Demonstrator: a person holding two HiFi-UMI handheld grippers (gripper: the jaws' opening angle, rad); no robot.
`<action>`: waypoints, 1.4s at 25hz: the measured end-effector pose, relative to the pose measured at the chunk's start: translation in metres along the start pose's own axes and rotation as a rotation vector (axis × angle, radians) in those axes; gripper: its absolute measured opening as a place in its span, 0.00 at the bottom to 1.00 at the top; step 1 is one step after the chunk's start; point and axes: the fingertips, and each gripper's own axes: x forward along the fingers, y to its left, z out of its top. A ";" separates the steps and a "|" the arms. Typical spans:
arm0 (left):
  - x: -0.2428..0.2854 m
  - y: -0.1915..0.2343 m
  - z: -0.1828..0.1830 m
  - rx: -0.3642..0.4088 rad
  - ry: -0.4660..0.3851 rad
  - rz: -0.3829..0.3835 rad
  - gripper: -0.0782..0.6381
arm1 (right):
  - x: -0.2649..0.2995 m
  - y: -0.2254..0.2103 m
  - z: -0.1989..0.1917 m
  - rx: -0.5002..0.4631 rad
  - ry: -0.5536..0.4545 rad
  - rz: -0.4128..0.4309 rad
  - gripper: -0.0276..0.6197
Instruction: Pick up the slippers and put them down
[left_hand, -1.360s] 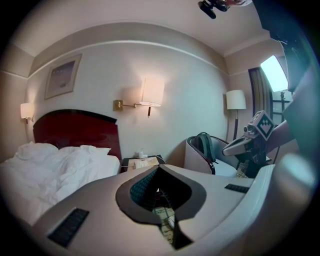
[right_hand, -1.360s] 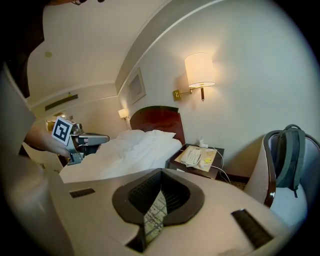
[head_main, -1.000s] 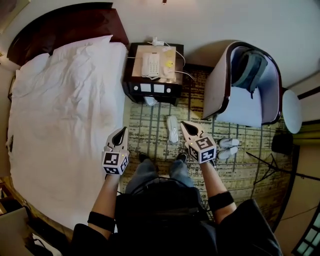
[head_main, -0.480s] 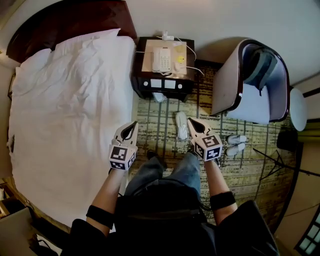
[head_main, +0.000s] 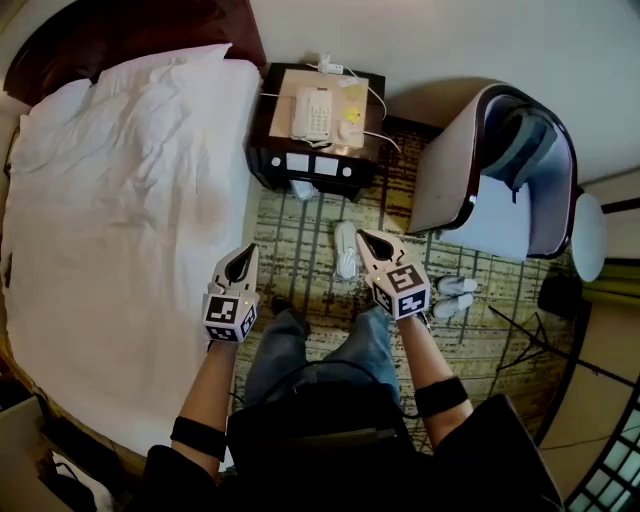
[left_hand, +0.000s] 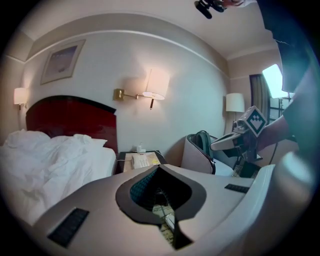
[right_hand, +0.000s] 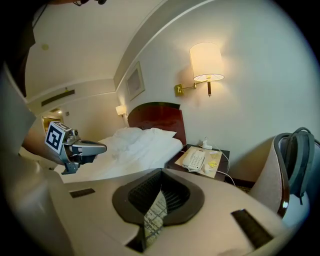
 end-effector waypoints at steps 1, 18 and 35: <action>0.005 -0.003 -0.004 -0.027 0.002 0.019 0.11 | 0.000 -0.005 -0.003 -0.010 0.016 0.018 0.04; 0.156 0.017 -0.181 -0.342 0.104 0.127 0.27 | 0.143 -0.067 -0.143 -0.081 0.150 0.191 0.04; 0.405 0.090 -0.466 -0.556 0.201 -0.050 0.55 | 0.362 -0.114 -0.351 -0.070 0.141 0.119 0.04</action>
